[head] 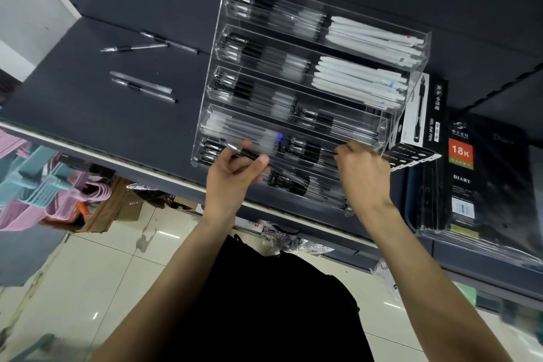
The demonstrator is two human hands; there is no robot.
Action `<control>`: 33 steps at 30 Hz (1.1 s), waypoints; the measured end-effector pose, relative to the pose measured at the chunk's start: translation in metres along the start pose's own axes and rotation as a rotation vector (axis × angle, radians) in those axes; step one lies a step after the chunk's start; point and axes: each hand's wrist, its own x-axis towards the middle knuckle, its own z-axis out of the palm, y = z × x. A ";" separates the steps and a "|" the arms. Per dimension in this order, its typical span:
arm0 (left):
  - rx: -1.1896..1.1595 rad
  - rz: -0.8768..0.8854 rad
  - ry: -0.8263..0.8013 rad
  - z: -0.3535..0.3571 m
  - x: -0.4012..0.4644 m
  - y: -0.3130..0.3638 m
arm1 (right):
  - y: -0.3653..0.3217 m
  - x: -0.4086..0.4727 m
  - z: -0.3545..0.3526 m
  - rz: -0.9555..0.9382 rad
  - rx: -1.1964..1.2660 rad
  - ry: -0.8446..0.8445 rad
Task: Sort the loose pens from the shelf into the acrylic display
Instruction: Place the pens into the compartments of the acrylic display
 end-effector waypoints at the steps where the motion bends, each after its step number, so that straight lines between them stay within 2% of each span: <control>1: -0.005 0.006 0.010 0.001 0.000 0.000 | 0.001 -0.003 -0.004 0.006 0.068 0.029; 3: 0.001 0.018 0.027 0.003 0.002 0.001 | -0.002 -0.010 -0.022 0.009 0.308 0.042; 5: 0.026 0.027 0.020 0.007 0.002 0.002 | -0.011 -0.018 -0.043 -0.001 0.595 -0.020; 7: 0.065 0.042 -0.007 0.016 0.002 0.003 | -0.022 -0.024 -0.052 -0.022 0.691 -0.085; 14: 0.201 0.235 -0.147 0.053 0.012 0.020 | 0.003 -0.002 -0.058 -0.003 0.448 0.164; 16: 0.439 0.415 -0.112 0.056 0.025 0.021 | 0.021 0.013 -0.059 0.007 0.318 0.232; 18: 0.773 0.681 -0.045 0.053 0.044 0.015 | 0.034 0.028 -0.054 0.002 0.190 0.244; 20: 1.085 0.881 -0.002 0.050 0.063 0.006 | 0.042 0.039 -0.045 -0.023 0.066 0.192; 22: 1.263 0.984 0.022 0.049 0.075 0.001 | 0.042 0.046 -0.038 -0.074 -0.071 0.108; 26: 1.438 1.083 -0.004 0.054 0.084 -0.001 | 0.033 0.052 -0.033 -0.136 -0.185 0.051; 33: 1.515 1.085 -0.050 0.057 0.085 -0.001 | 0.025 0.050 -0.027 -0.068 -0.084 0.052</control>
